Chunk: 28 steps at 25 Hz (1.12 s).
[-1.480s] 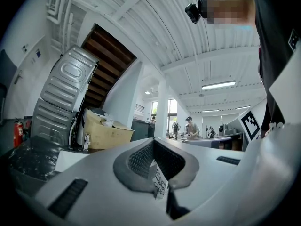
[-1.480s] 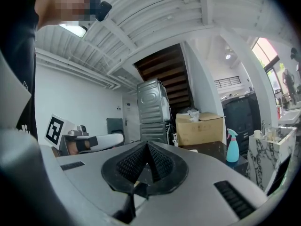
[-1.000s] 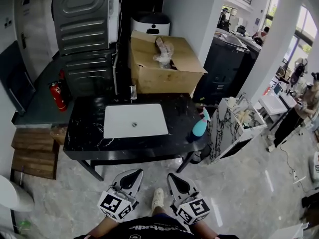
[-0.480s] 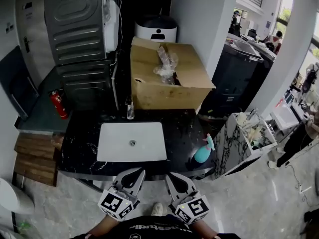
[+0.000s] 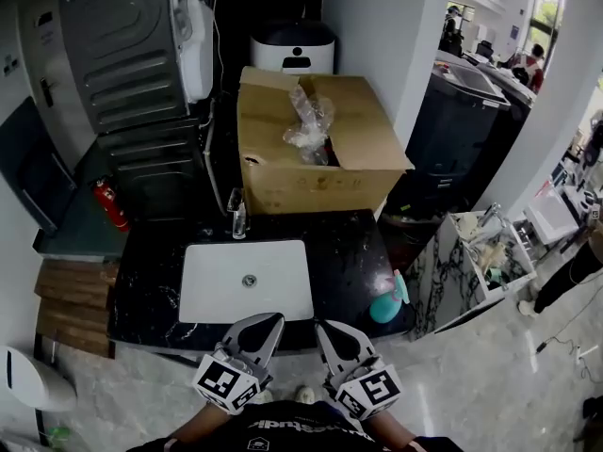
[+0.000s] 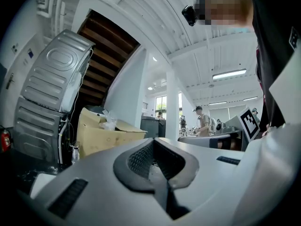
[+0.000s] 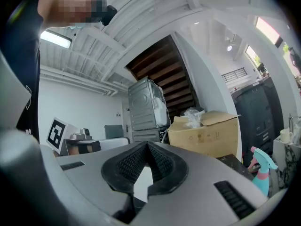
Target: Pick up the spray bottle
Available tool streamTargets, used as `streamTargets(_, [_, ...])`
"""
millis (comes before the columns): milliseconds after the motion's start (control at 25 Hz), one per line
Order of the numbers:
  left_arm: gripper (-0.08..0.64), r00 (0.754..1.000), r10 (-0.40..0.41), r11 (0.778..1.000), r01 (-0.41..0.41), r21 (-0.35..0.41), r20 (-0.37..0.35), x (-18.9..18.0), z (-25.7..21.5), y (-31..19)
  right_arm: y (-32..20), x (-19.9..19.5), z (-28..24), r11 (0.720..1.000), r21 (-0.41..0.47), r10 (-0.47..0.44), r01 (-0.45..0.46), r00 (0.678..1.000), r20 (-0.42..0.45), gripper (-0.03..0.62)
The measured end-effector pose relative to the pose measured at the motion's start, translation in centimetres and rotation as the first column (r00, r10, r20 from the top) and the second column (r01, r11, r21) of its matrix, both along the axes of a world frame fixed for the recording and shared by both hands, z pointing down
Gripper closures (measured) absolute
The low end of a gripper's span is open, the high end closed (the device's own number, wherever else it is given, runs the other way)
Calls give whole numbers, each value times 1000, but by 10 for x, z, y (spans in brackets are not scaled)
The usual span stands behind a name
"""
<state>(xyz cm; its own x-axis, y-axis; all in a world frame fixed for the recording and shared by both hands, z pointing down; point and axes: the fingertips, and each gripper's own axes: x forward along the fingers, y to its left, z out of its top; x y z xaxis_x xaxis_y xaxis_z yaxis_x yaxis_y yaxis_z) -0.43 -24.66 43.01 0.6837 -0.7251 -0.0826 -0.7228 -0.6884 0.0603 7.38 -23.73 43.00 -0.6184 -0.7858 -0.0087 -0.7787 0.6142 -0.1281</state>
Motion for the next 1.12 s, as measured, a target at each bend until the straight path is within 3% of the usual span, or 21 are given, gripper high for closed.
streamTargets(240, [546, 997, 70, 998, -70, 2, -10, 4, -2, -24, -17, 3, -3, 998, -3, 67, -67, 997, -27, 555])
streamTargets(520, [546, 987, 161, 987, -161, 6, -24, 23, 0, -37, -24, 43, -5, 982, 34, 188, -186, 979, -75, 538])
streamTargets(720, [546, 980, 198, 980, -198, -8, -21, 33, 4, -43, -37, 95, 8, 957, 39, 289, -287, 952, -98, 417])
streamTargets(880, [546, 980, 200, 980, -200, -20, -12, 36, 8, -50, -50, 148, 22, 924, 46, 383, -380, 918, -98, 377])
streamTargets(1120, [546, 979, 205, 978, -205, -41, 6, 45, 15, -61, -73, 203, 52, 898, 91, 440, -430, 885, -151, 351])
